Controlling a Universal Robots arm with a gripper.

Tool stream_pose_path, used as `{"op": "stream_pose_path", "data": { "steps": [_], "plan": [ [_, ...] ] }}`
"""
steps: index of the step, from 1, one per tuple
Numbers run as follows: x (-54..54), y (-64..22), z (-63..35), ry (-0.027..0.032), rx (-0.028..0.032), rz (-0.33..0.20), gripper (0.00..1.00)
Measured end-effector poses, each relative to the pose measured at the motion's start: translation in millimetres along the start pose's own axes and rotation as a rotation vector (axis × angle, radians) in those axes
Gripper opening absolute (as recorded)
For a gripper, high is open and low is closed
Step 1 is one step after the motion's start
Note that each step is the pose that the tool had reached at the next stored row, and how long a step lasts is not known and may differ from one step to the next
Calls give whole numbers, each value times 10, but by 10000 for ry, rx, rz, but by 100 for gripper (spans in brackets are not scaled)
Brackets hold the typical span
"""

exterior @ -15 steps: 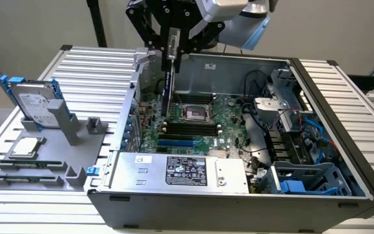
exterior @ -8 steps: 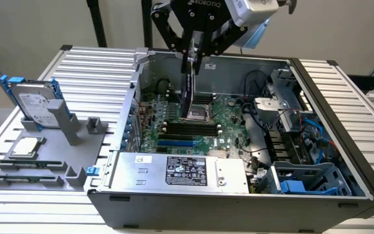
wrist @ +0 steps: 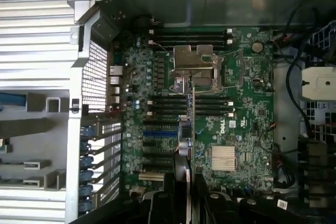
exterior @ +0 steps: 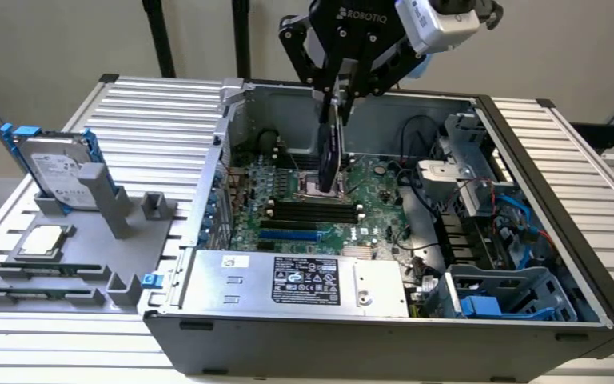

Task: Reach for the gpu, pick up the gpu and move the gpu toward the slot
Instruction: 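Pick up the gpu and move the gpu toward the slot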

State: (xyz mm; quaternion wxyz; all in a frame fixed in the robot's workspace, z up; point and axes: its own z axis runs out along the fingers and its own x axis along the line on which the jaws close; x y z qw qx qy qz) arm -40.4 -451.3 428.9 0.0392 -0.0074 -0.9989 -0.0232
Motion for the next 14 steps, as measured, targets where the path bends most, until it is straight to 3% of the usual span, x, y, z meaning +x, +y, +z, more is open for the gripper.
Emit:
{"op": "stream_pose_path", "data": {
  "steps": [3,4,6,7,14],
  "plan": [
    [-29,56,28,-54,25,-5,26],
    [-31,67,34,-104,32,-11,26],
    [-31,73,43,-277,34,-18,26],
    [-32,73,43,-320,33,-21,26],
    [-31,73,43,-320,34,-20,26]
  ]
}}
